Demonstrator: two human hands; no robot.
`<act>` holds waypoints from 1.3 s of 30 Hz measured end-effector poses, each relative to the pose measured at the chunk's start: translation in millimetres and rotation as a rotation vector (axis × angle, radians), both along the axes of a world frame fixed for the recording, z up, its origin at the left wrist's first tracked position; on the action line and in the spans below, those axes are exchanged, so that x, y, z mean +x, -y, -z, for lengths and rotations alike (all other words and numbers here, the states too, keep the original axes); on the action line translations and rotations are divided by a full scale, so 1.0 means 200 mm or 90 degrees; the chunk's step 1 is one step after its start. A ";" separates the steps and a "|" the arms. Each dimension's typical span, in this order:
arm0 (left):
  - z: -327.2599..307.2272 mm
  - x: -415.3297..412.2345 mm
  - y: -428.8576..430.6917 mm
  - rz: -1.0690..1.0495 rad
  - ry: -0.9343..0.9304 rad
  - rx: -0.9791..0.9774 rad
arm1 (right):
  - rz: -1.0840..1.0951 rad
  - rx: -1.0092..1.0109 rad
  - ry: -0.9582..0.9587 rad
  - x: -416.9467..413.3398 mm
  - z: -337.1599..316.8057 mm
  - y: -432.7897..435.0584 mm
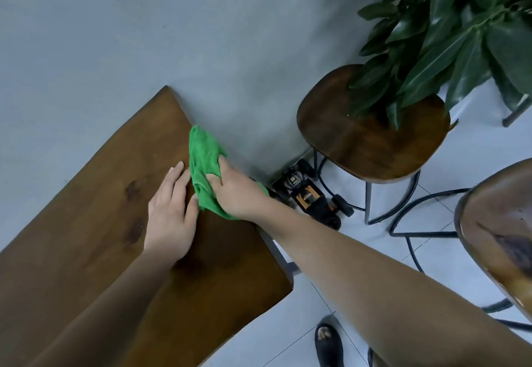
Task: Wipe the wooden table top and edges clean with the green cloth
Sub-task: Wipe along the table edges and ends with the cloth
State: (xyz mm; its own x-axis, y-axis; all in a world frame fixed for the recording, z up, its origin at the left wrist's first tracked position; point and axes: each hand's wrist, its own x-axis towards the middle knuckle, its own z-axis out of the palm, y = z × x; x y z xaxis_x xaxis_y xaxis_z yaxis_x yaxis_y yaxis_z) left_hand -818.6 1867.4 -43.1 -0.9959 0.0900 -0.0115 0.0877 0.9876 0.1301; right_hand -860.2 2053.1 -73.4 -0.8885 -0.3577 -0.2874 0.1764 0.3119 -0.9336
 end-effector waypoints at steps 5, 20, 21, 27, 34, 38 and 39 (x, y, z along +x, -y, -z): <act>0.00 0.01 0.00 0.001 0.009 0.001 | -0.023 -0.056 -0.007 0.48 0.02 -0.22; 0.01 0.02 0.01 0.020 -0.028 0.033 | -0.042 -0.031 -0.001 0.50 0.00 -0.29; 0.01 0.02 0.01 0.025 -0.035 0.040 | -0.033 -0.017 -0.008 0.44 -0.01 -0.25; -0.01 0.12 0.00 0.127 -0.042 0.051 | -0.012 -0.003 -0.002 0.39 -0.06 -0.19; 0.01 0.39 0.09 0.277 -0.026 0.051 | 0.110 -0.008 0.078 0.74 -0.08 -0.28; 0.03 0.54 0.17 0.332 -0.020 0.026 | 0.311 -0.182 0.074 0.96 0.00 -0.24; 0.04 0.57 0.18 0.342 -0.019 0.018 | 0.384 -0.198 0.047 1.01 0.02 -0.20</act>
State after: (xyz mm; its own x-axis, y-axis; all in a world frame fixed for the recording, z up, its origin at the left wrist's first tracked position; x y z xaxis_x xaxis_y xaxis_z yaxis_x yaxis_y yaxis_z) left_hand -704.5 1831.2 -51.3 -0.8095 0.5866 0.0261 0.5836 0.7990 0.1451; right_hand -658.5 2092.8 -76.9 -0.9402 0.1185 -0.3194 0.3023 -0.1422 -0.9425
